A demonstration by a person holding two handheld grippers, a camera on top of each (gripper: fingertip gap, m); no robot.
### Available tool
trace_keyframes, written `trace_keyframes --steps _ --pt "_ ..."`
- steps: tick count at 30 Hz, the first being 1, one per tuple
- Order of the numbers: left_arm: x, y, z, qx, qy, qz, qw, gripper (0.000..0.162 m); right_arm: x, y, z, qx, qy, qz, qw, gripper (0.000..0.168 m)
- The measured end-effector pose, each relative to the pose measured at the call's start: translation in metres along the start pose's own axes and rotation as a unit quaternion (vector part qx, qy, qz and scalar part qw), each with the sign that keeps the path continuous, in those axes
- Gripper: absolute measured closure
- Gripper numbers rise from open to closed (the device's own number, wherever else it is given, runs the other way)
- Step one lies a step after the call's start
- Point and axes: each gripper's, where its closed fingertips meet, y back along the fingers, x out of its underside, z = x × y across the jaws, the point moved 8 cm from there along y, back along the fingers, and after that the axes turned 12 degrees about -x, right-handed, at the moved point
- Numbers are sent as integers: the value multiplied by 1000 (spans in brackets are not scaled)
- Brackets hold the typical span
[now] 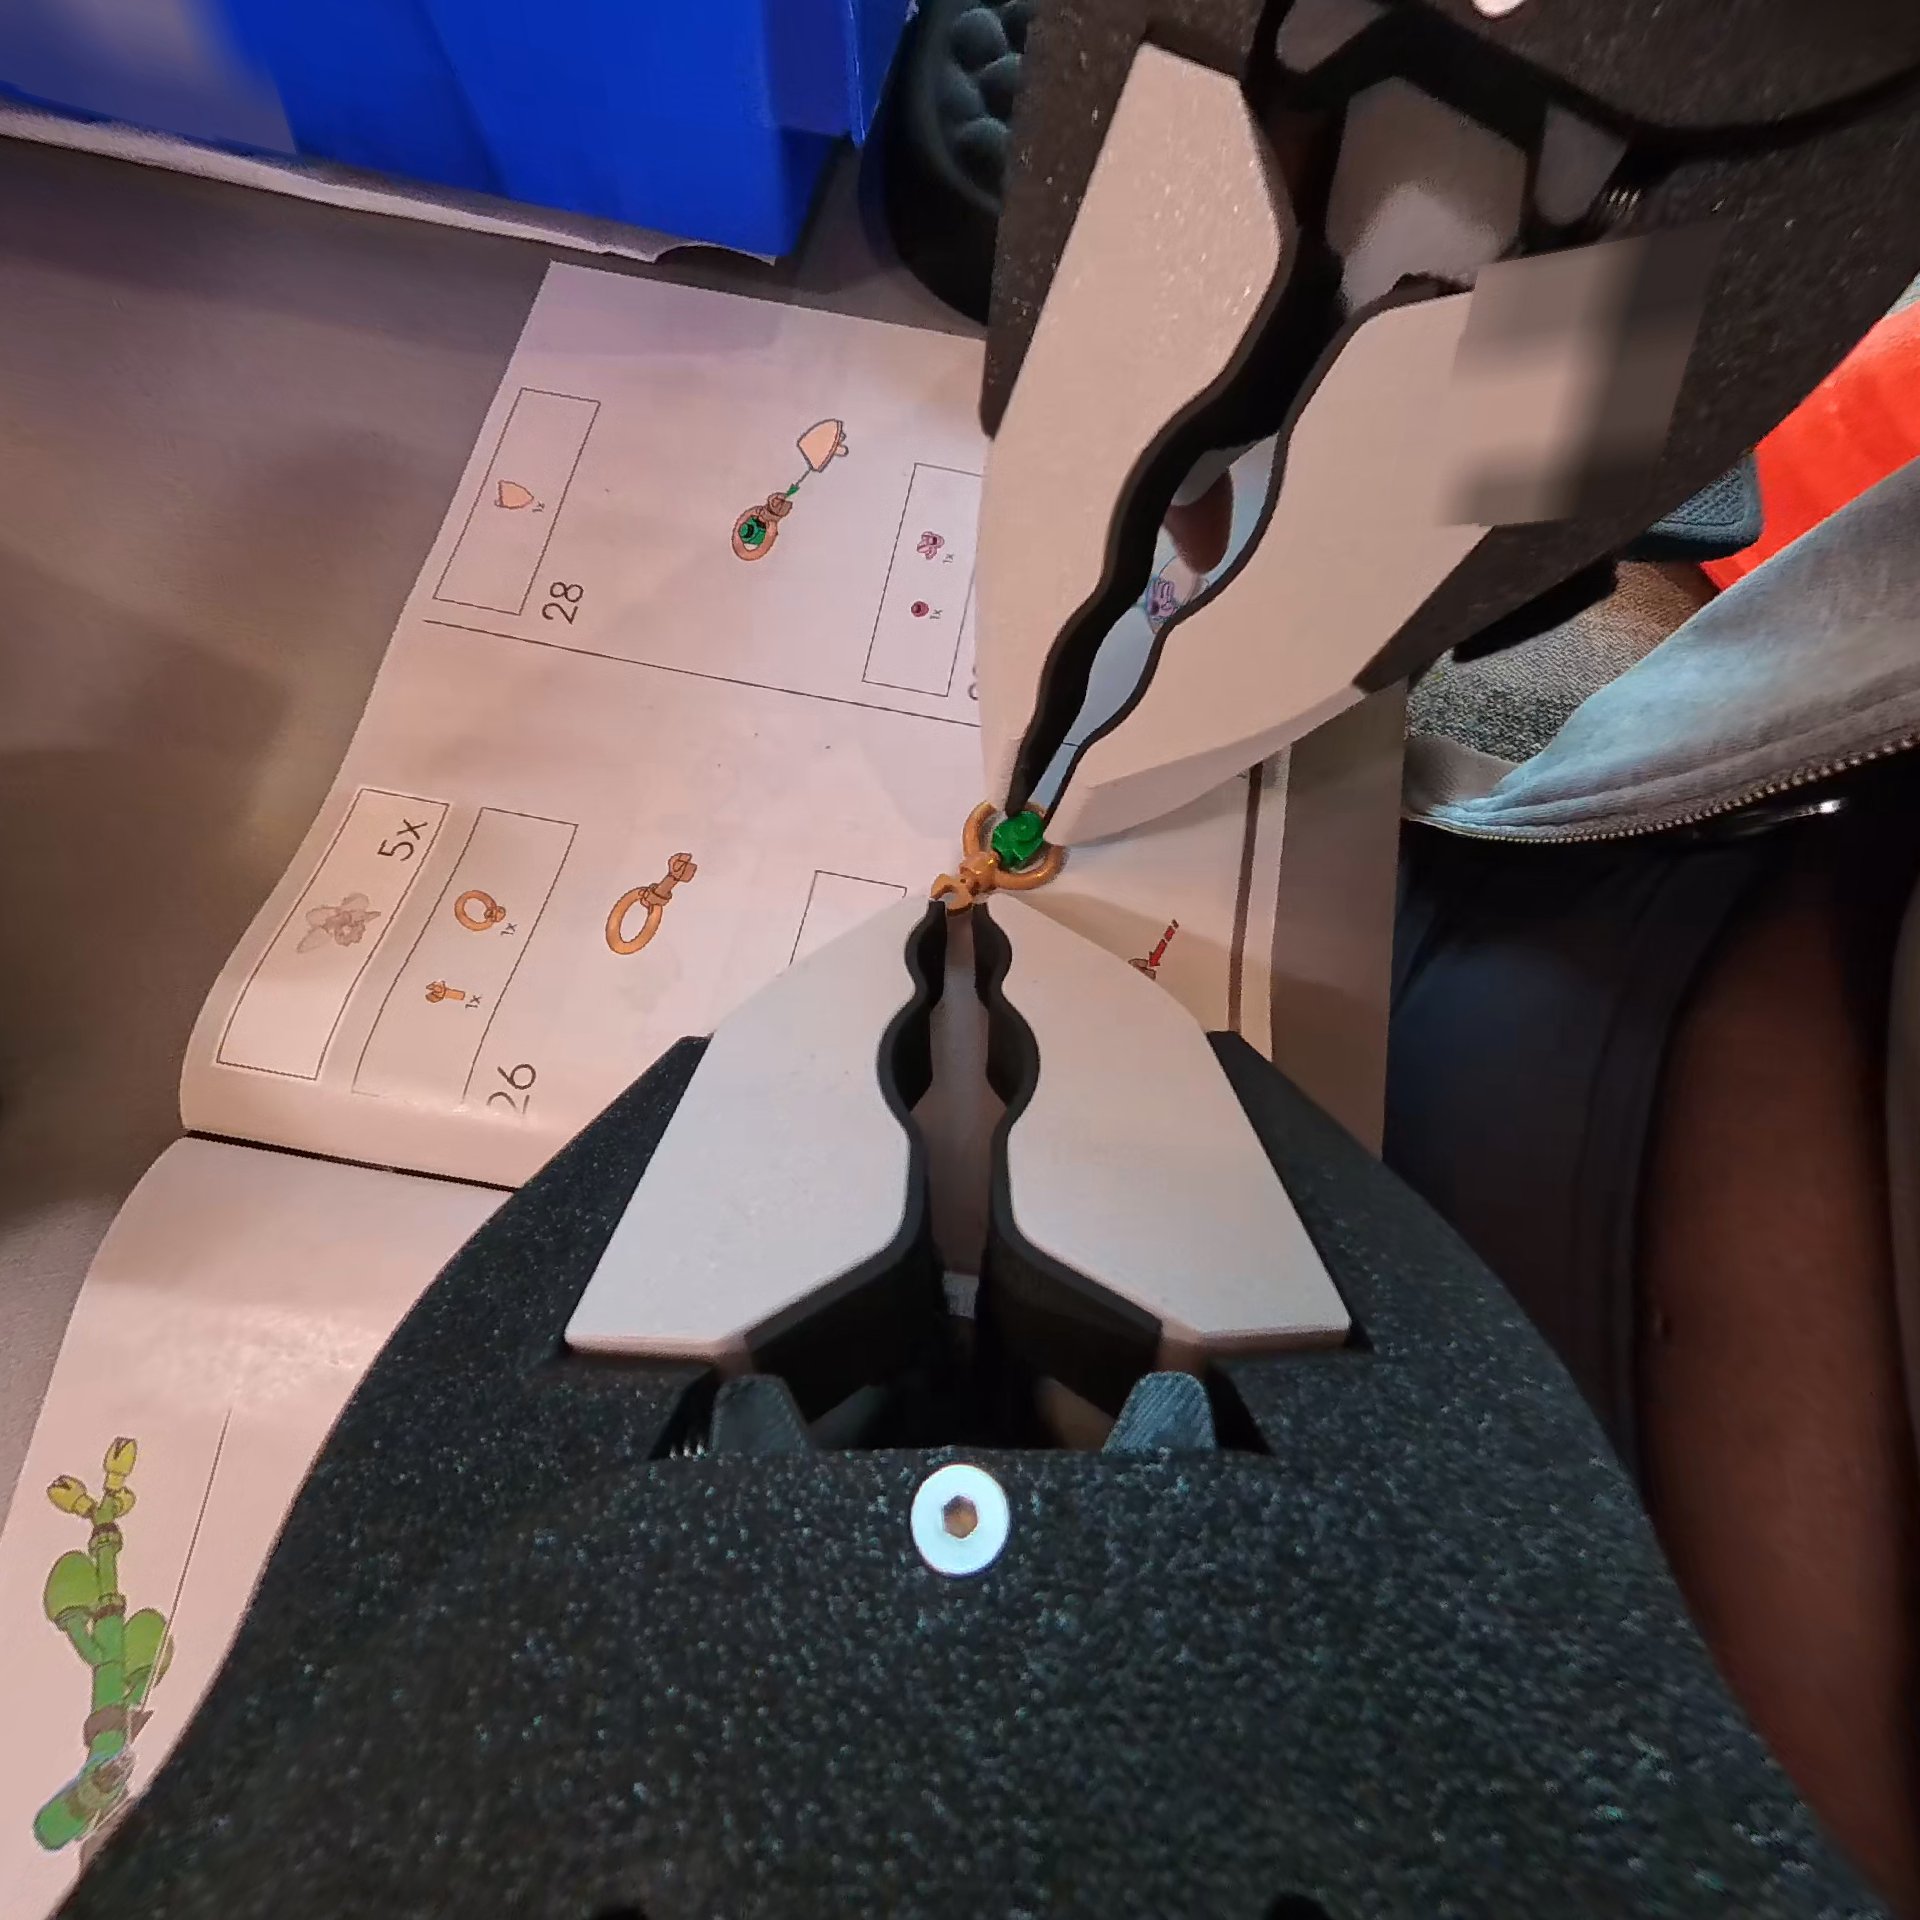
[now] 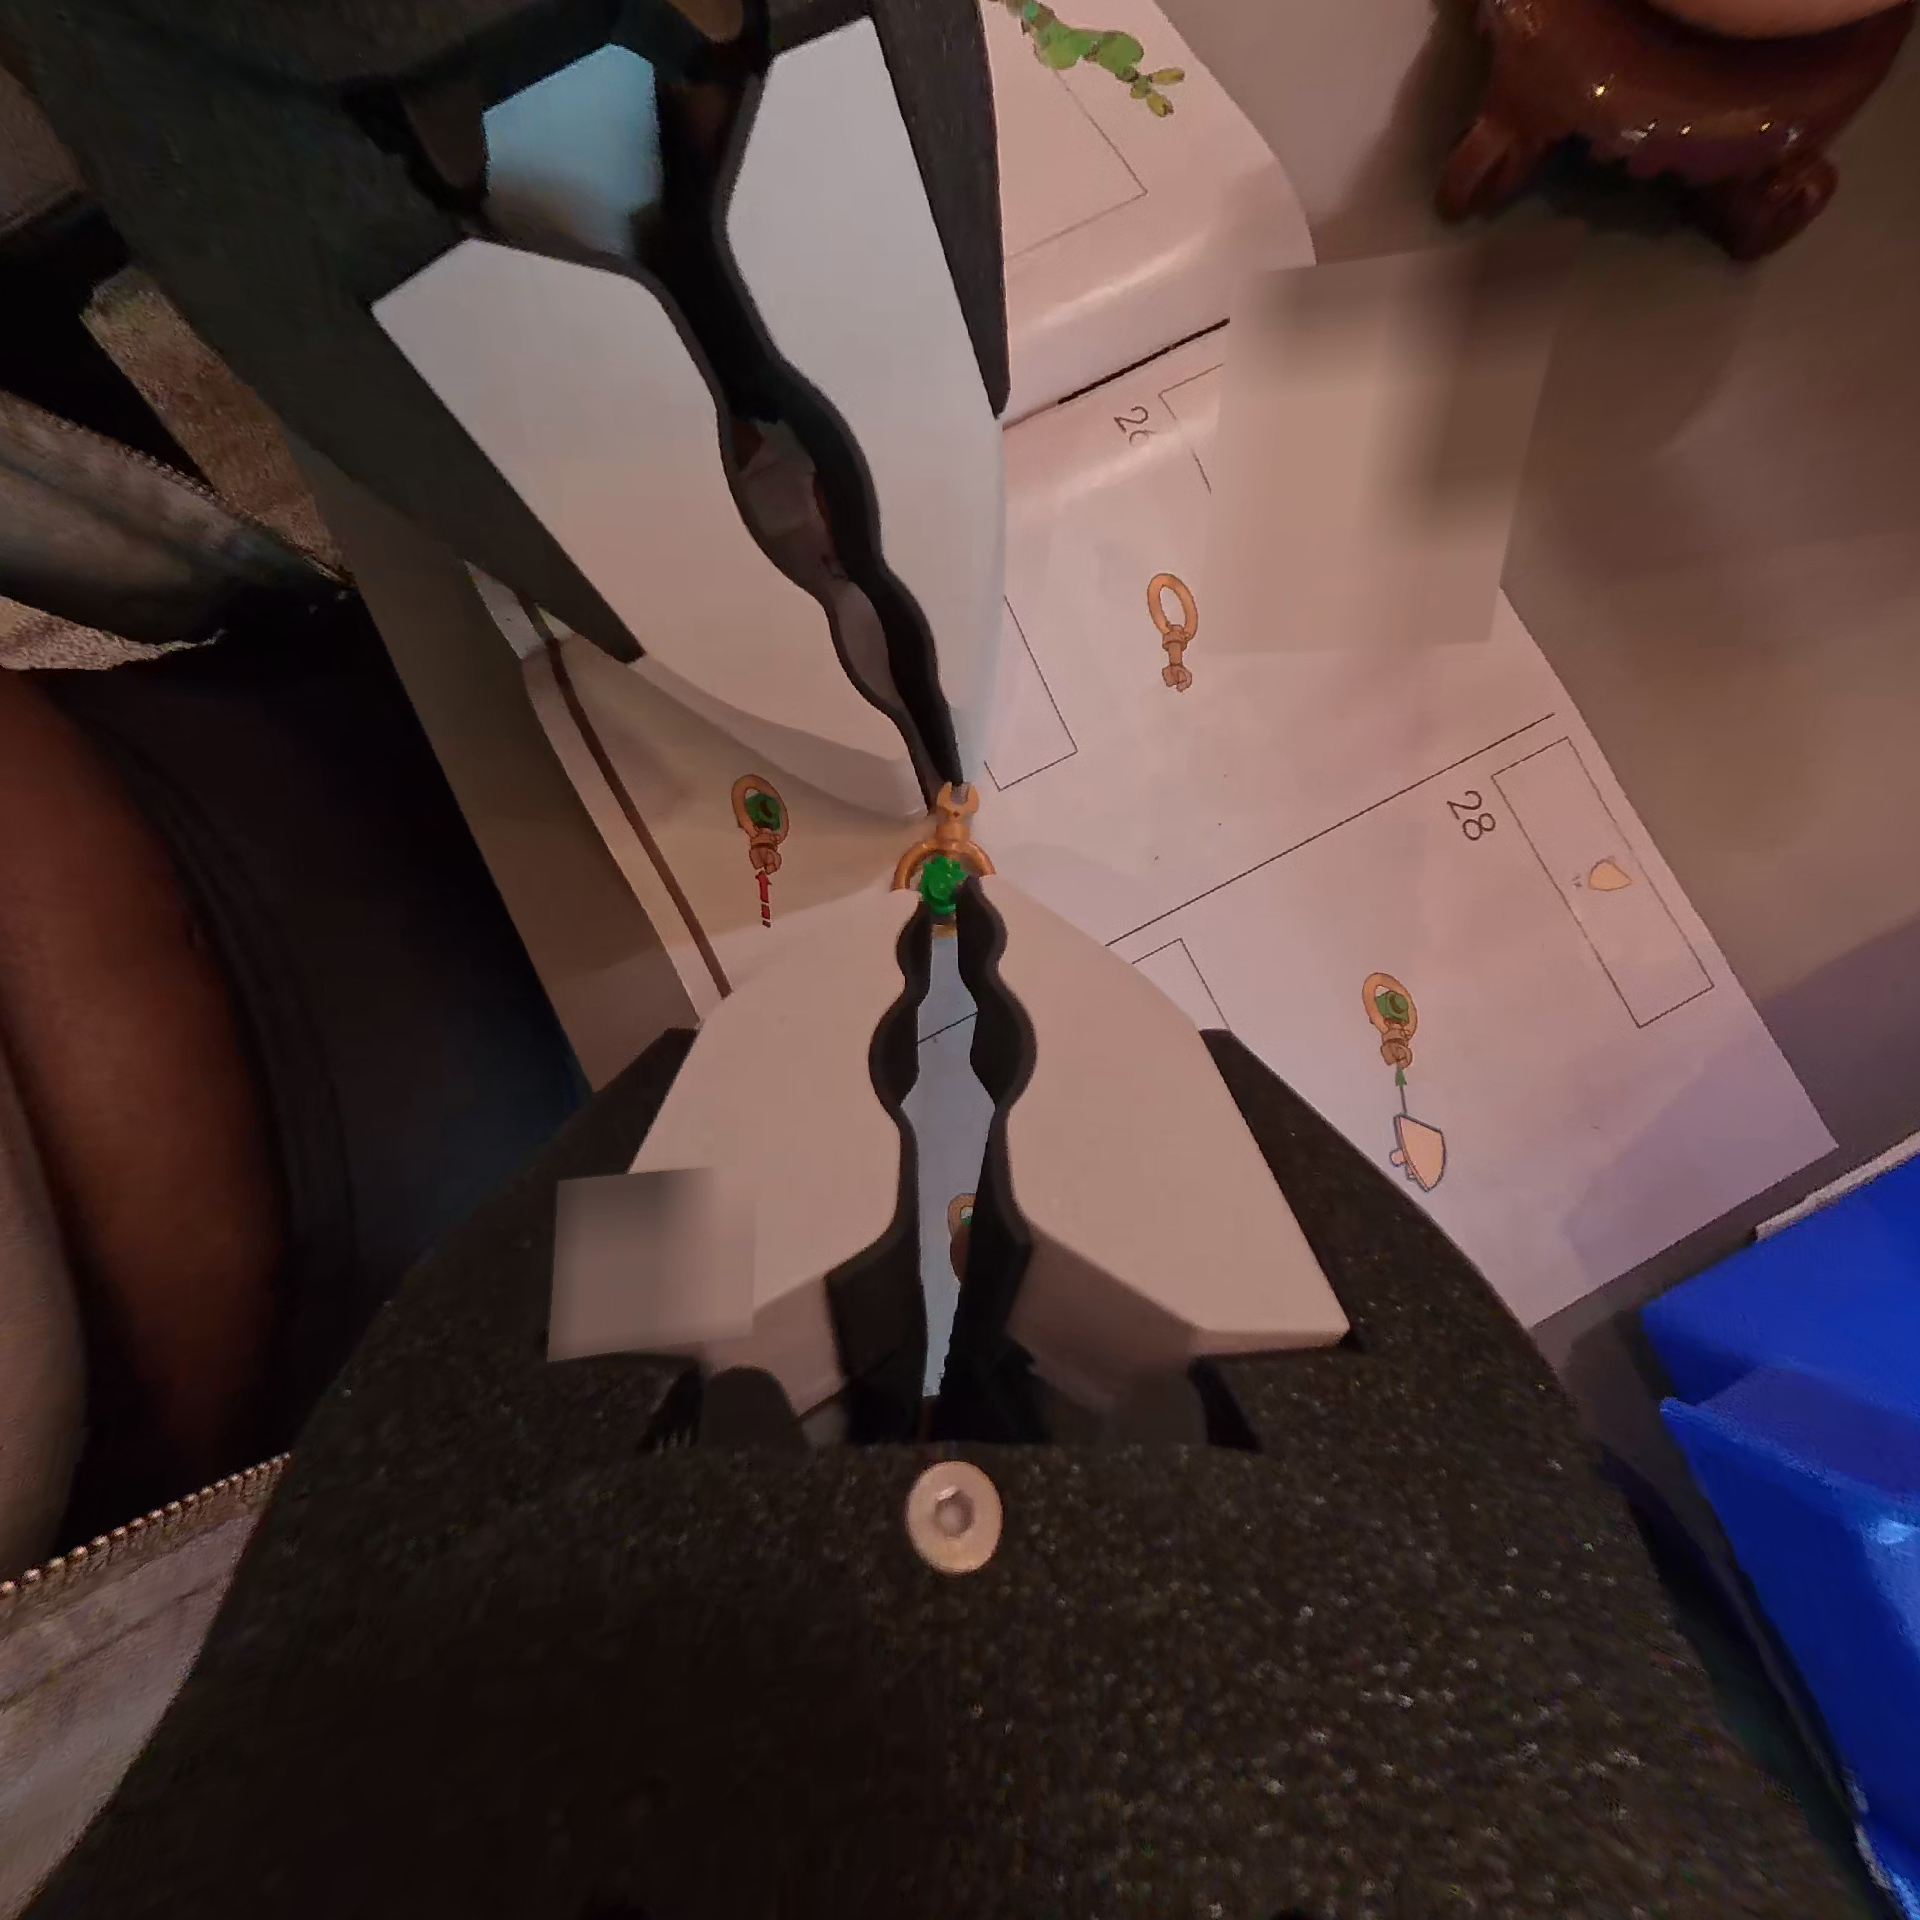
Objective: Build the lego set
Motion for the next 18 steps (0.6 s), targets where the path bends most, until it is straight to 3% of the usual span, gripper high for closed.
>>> trace_keyframes --steps 1,13,18 --pt "0 0 0 -1 -2 -1 1000 157 -1 0 0 0 3 8 1000 163" --pt "0 1 5 33 30 -6 999 159 -18 -3 -1 -6 -2 117 993 163" --pt "1 -1 5 27 30 2 999 159 -17 -3 -1 -3 9 95 995 163"
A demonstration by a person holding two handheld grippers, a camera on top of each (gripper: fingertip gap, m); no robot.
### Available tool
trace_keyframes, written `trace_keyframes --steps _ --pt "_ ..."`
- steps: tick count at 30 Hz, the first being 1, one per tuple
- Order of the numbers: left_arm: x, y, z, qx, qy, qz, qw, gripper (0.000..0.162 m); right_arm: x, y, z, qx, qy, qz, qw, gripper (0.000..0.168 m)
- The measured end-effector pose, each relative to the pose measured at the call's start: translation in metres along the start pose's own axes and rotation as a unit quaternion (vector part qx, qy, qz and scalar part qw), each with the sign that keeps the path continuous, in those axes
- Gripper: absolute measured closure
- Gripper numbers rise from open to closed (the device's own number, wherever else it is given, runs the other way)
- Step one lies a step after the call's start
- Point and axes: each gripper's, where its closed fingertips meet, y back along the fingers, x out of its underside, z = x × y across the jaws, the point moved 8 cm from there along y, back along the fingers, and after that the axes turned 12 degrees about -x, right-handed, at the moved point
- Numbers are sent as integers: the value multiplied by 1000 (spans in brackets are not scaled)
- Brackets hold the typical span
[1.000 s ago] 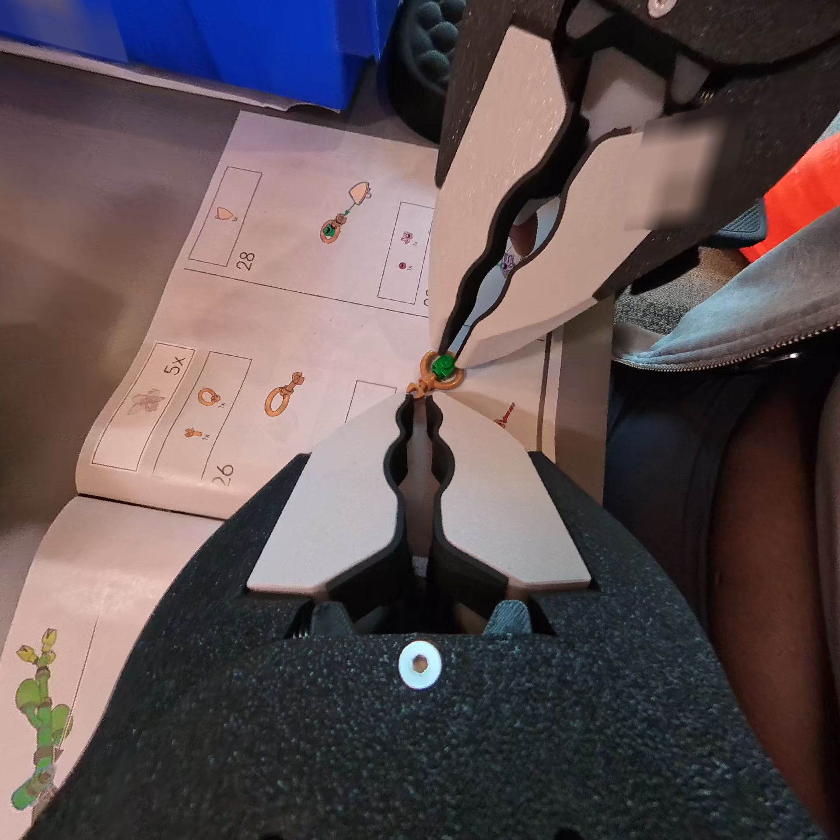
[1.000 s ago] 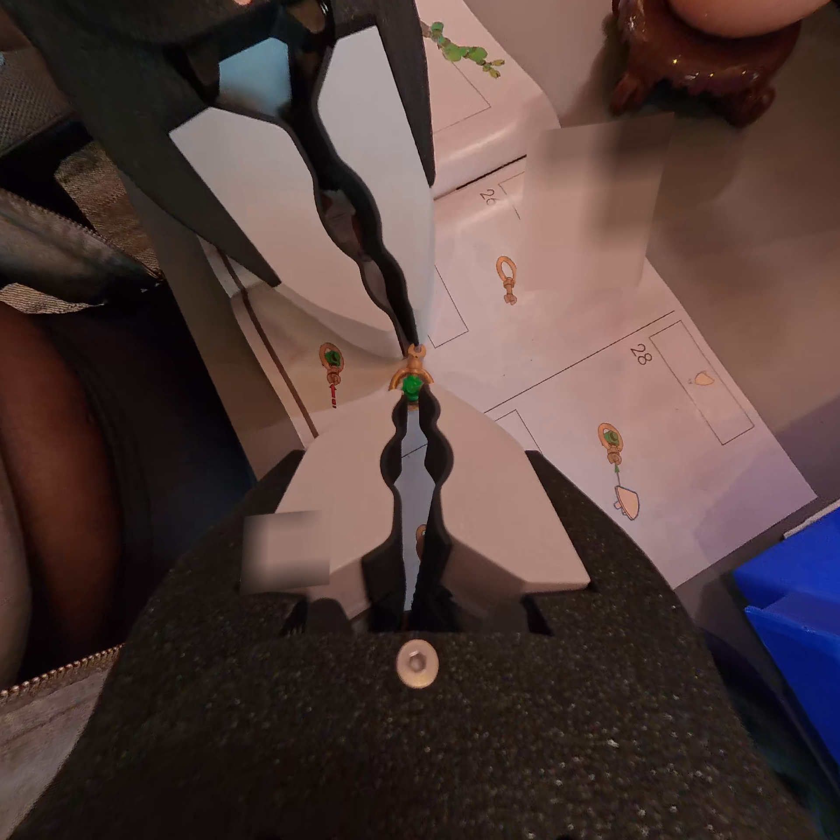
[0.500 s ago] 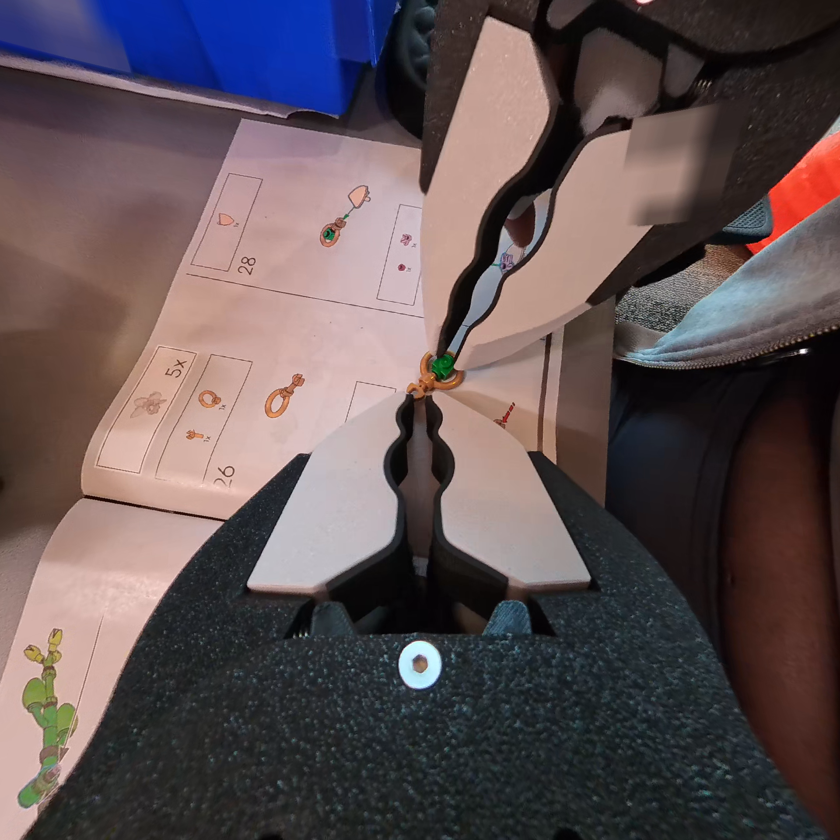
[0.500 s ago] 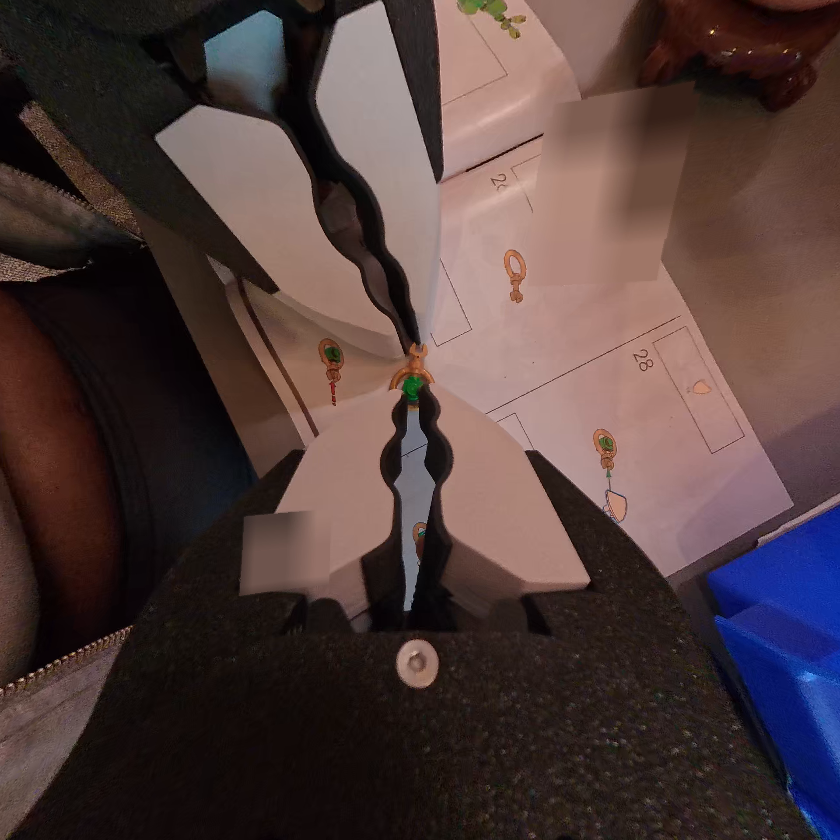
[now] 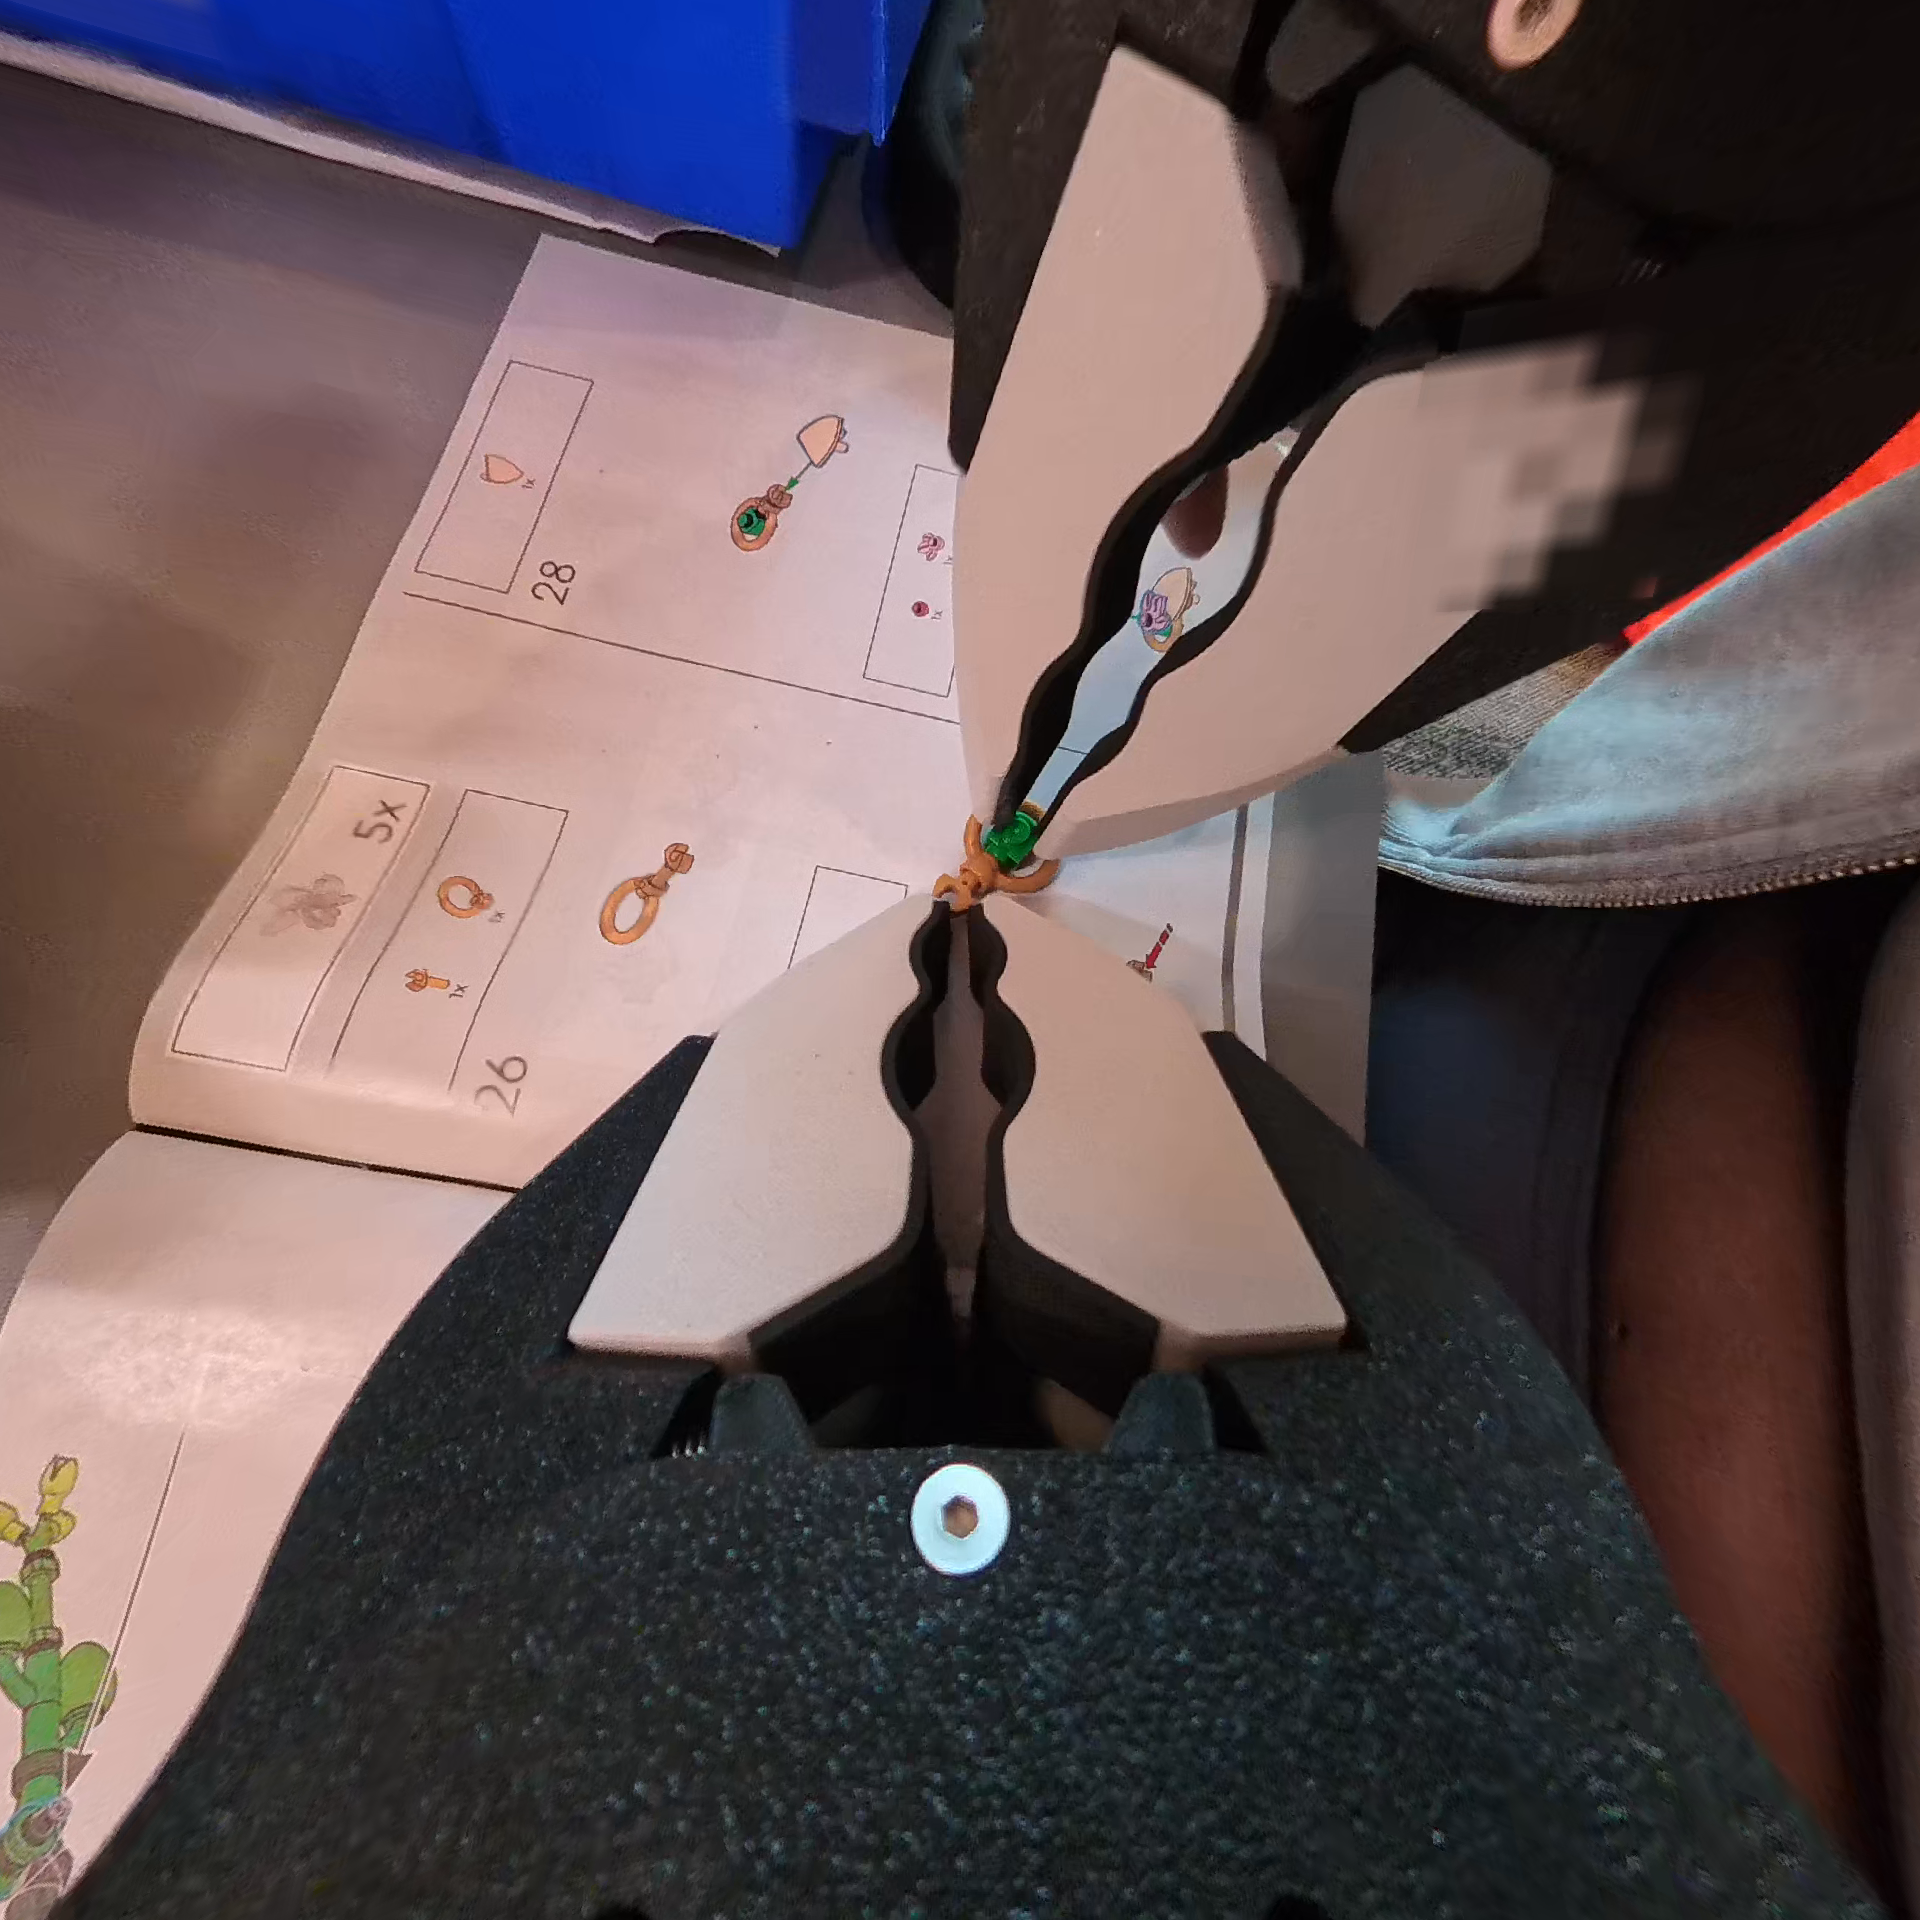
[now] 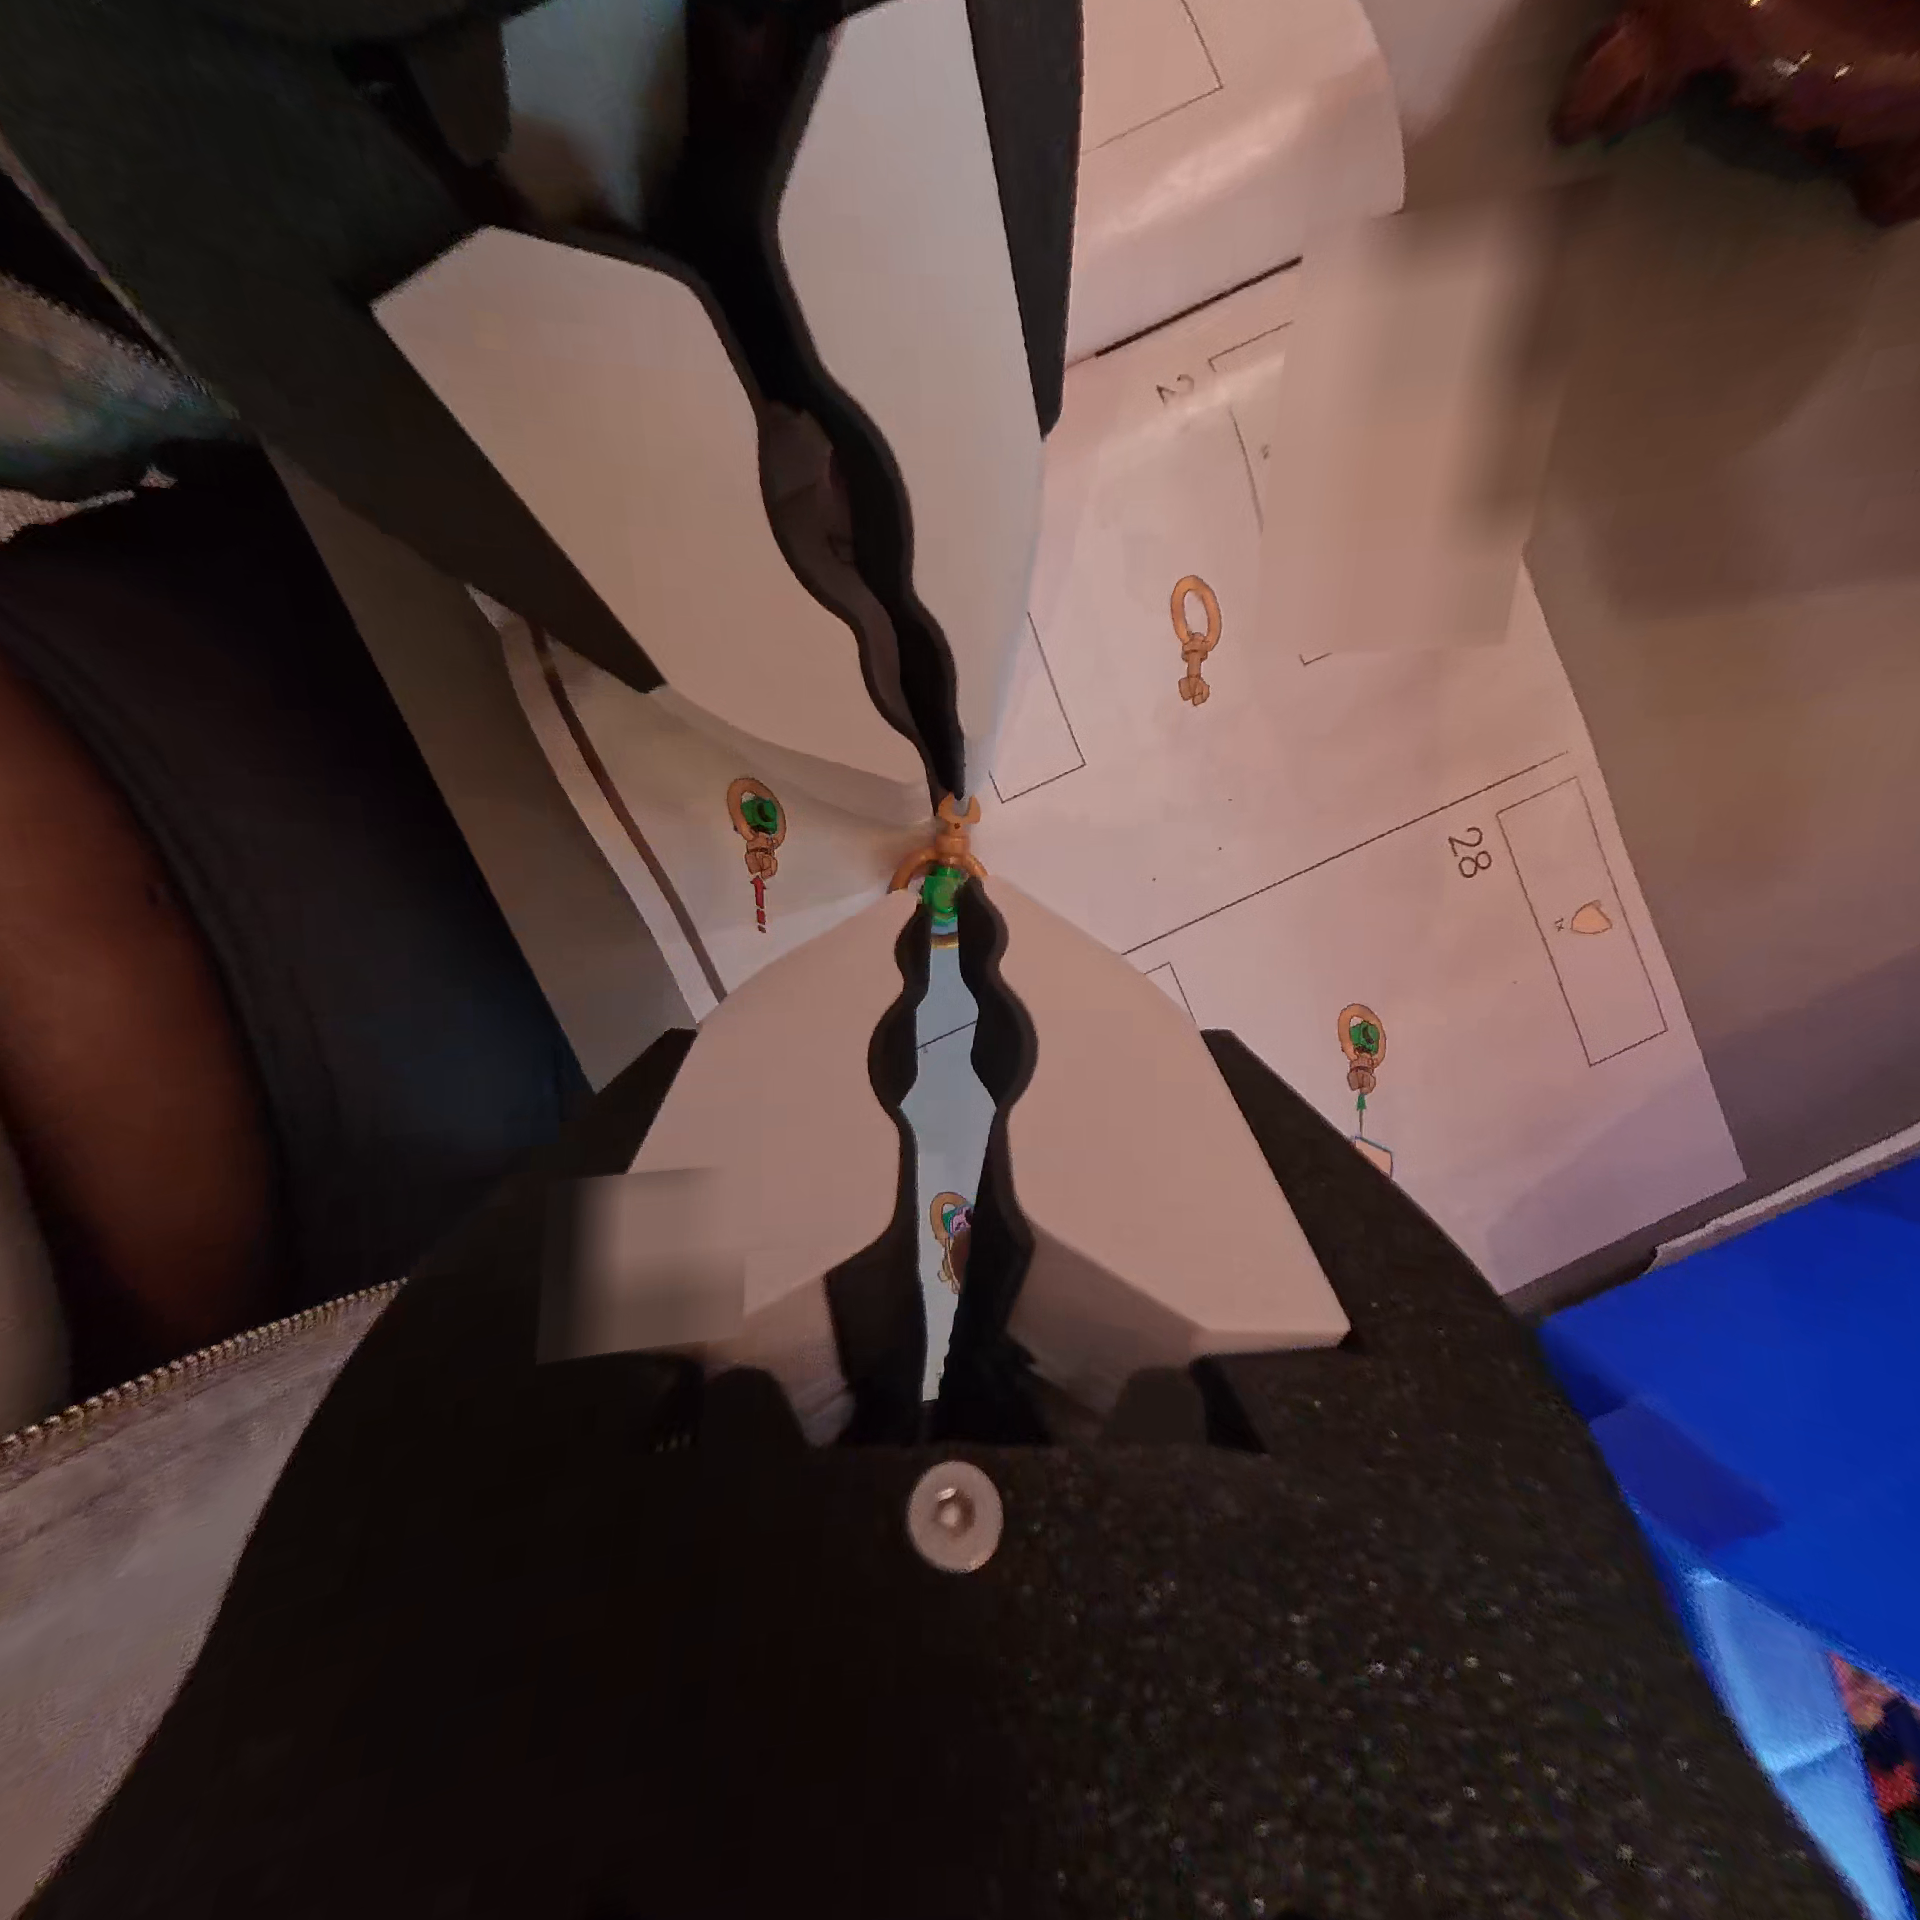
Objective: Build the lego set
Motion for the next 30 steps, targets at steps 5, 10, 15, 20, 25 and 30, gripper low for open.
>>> trace_keyframes --steps 5,10,15,20,25,30 --pt "1 0 -2 -17 -21 -1 1000 159 5 0 1 5 -21 -37 999 163" --pt "1 0 -4 -27 -33 -4 999 160 4 0 4 20 -35 -28 999 163" --pt "1 0 -4 -27 -34 -4 999 160 9 -1 3 11 -56 -93 994 163" --pt "3 -4 -53 255 -11 63 965 160 0 -12 9 3 -27 -118 993 165" --pt "-3 -5 -18 82 17 19 996 162 17 5 -12 29 -55 -204 977 164" --pt "-6 -4 -8 76 65 4 995 162 23 26 -16 29 -53 -310 949 159"
